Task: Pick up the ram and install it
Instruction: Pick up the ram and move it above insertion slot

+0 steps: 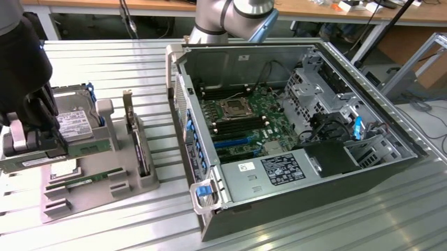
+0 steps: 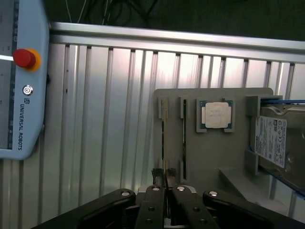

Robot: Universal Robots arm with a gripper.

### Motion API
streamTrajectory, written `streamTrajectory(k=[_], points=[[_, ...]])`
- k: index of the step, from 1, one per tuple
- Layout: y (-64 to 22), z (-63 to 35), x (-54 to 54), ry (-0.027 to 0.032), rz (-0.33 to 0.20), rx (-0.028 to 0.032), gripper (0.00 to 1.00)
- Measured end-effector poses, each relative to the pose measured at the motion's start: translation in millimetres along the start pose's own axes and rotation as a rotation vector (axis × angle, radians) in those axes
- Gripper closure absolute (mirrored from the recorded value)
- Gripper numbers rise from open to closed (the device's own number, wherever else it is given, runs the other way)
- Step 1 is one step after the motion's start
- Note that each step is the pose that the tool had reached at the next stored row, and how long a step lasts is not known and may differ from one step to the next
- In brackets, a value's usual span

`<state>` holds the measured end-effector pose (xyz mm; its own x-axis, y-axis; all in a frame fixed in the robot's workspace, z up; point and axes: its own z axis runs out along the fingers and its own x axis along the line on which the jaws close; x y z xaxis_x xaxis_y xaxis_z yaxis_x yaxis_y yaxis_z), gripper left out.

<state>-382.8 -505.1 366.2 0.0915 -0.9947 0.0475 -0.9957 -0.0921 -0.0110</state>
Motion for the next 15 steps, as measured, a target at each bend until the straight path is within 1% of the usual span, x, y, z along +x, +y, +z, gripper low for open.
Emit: streamTrajectory(k=[6, 12, 15], points=[[-0.1, -7.6, 0.4, 0.0, 0.0, 0.0, 0.88], [-0.2, -17.8, 0.9, 0.0, 0.0, 0.0001, 0.88], [-0.2, -20.5, 1.0, 0.0, 0.0, 0.0, 0.88]])
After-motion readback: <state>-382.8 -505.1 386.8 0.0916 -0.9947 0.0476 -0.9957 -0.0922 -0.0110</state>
